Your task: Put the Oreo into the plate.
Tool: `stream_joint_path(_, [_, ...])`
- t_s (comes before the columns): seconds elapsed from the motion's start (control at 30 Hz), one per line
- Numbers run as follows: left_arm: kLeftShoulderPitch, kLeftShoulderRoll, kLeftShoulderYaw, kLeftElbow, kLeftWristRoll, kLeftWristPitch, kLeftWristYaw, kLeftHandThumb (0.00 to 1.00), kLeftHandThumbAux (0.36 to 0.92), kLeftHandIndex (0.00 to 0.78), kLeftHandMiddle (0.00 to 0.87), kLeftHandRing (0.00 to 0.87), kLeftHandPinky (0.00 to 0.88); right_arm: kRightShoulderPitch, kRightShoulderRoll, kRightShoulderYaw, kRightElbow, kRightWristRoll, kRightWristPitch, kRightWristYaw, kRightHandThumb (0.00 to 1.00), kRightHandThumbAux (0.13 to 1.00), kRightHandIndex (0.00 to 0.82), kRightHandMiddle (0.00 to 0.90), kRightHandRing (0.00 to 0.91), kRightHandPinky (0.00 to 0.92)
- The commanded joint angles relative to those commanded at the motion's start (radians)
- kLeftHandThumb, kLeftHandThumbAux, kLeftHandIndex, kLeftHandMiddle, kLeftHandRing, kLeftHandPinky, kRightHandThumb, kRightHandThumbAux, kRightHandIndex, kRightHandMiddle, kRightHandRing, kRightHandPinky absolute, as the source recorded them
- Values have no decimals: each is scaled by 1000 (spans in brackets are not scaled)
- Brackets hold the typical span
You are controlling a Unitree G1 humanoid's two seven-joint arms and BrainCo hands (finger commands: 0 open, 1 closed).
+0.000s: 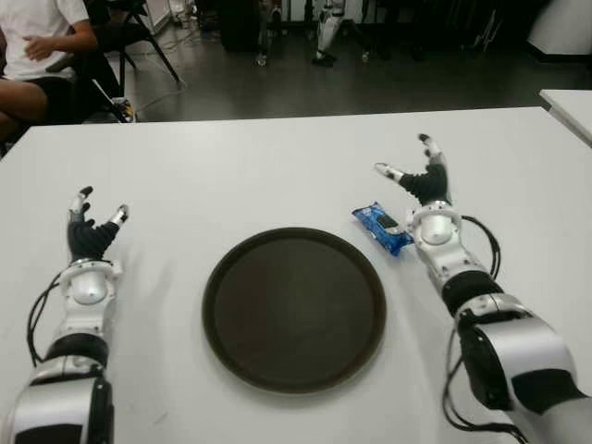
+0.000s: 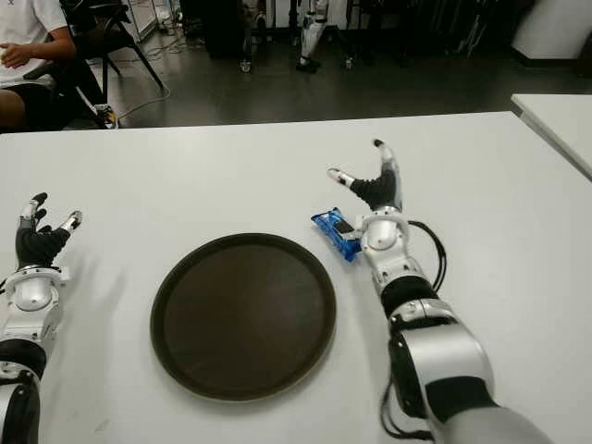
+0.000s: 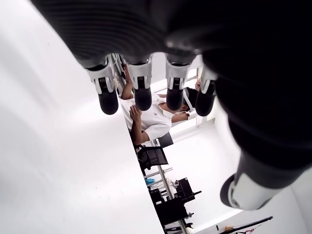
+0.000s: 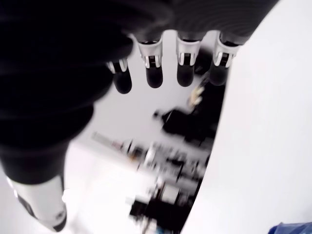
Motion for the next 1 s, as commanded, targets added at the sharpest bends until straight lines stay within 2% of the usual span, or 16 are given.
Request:
stream_joint_path(0.27, [-2, -1, 5, 0, -9, -5, -17, 0, 700, 5, 0, 0, 0, 33, -33, 65, -94, -74, 48, 19, 0, 693, 0, 4, 0, 12])
stream_joint_path(0.5, [-1, -3, 3, 0, -3, -3, -6, 0, 695, 6, 0, 0, 0, 42, -47, 83, -132, -89, 83, 50, 0, 713, 0, 19, 19, 29])
stream_joint_path(0.8, [0, -6, 8, -3, -9, -10, -7, 0, 704, 5, 0, 0, 0, 43, -62, 107, -154, -108, 143, 91, 0, 693, 0, 8, 13, 25])
stream_joint_path(1.0, [4, -6, 9, -7, -11, -13, -12, 0, 704, 4, 0, 0, 0, 52, -79, 158, -247, -161, 272, 154, 0, 646, 0, 1, 2, 10])
